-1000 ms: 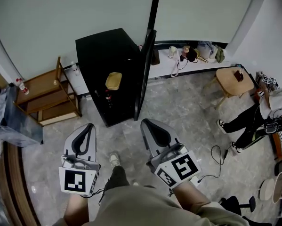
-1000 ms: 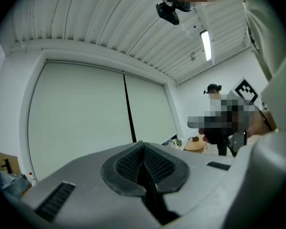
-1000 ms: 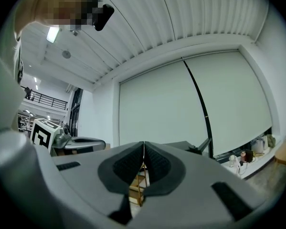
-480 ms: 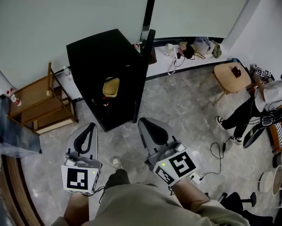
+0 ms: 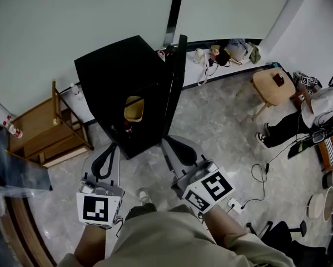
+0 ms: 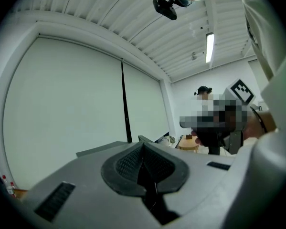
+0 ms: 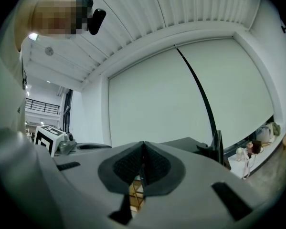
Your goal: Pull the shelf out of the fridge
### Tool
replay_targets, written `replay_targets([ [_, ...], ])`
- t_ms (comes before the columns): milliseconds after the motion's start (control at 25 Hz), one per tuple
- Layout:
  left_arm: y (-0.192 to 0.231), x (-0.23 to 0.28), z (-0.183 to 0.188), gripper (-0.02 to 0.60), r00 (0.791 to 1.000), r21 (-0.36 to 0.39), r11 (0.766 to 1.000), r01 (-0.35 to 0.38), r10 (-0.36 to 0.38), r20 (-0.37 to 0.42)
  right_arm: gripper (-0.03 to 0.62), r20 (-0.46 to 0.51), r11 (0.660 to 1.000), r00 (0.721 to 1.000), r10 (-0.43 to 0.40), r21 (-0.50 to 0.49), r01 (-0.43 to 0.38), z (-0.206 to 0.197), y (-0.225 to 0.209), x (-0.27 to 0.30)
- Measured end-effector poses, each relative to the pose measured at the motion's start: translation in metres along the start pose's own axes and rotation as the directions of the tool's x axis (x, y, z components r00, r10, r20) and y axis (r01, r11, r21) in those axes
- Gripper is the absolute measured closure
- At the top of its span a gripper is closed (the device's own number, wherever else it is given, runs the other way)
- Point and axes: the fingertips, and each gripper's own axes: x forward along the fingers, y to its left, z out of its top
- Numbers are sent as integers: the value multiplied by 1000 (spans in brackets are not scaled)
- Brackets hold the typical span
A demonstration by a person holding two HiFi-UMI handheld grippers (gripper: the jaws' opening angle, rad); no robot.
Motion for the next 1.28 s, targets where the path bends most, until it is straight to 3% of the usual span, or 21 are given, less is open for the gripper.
replay_targets([
  [280, 24, 26, -7, 573, 999, -44, 999, -21, 22, 28, 597, -8, 997, 998, -70, 21, 70, -12, -35, 28],
  [440, 23, 42, -2, 574, 996, -50, 997, -61, 65, 64, 597, -43, 999, 999, -26, 31, 28, -19, -54, 41],
  [640, 15, 73, -6, 574, 992, -123, 986, -114, 121, 46, 597, -91, 999, 996, 23, 43, -19, -27, -86, 53],
  [920, 14, 109, -35, 574, 966, -240, 936, -257, 257, -32, 595, -168, 991, 981, 102, 103, -85, -57, -134, 72],
  [1160, 15, 134, -68, 572, 962, -371, 889, -269, 266, -58, 595, -190, 973, 968, 165, 192, -128, -89, -156, 96],
  [1280, 23, 146, -87, 570, 961, -446, 855, -266, 270, -56, 595, -197, 964, 964, 178, 231, -131, -109, -165, 112],
])
